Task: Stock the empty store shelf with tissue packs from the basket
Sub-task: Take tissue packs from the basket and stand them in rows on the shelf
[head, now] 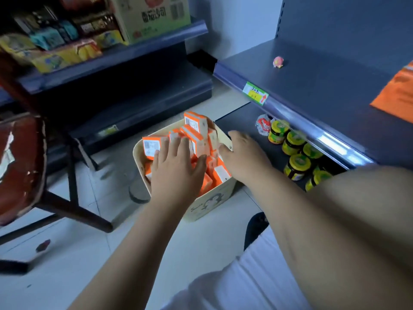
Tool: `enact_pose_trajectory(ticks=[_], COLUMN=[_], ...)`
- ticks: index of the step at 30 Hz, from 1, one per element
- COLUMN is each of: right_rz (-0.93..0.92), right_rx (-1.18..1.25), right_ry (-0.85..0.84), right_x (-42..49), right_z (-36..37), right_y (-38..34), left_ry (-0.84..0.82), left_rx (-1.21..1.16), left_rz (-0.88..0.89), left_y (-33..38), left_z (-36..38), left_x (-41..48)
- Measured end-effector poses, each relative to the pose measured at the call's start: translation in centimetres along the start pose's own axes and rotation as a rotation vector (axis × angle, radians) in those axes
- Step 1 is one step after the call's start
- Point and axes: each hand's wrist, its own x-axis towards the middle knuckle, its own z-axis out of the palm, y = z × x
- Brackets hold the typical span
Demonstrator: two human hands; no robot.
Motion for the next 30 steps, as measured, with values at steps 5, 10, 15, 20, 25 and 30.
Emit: enact_pose_trajectory(ticks=[5, 10, 15, 20, 25, 30], right_rz=[0.045, 0.064, 0.149, 0.208, 0.241, 0.271], right_rx=[0.009, 0.098, 0.209, 0.286, 0.397, 0.524], right_ry=[-0.115, -0.133, -0.054, -0.090, 0.044, 0.102], right_x=[5.2, 11.7, 17.2, 20.1, 20.5, 20.5], right_z=[3.7, 7.4, 9.7, 12.2, 14.4, 13.9], right_y=[0.4, -0.4, -0.9, -0.3, -0.1, 0.9], left_ry=[-0.074, -0.081, -0.099, -0.198, -0.212, -0.184], left_rx=[-0.055, -0.109, -0.171, -0.240, -0.121, -0.215], left_rz=[-0.142, -0.186, -0.207, -0.404, -0.500, -0.559], left_y=[-3.7, -5.6, -4.2, -2.2, -1.6, -2.1], left_z=[3.2, 6.1, 10.3, 12.9, 14.2, 14.5], left_x=[3.6, 8.6, 12.5, 14.1, 15.5, 15.6])
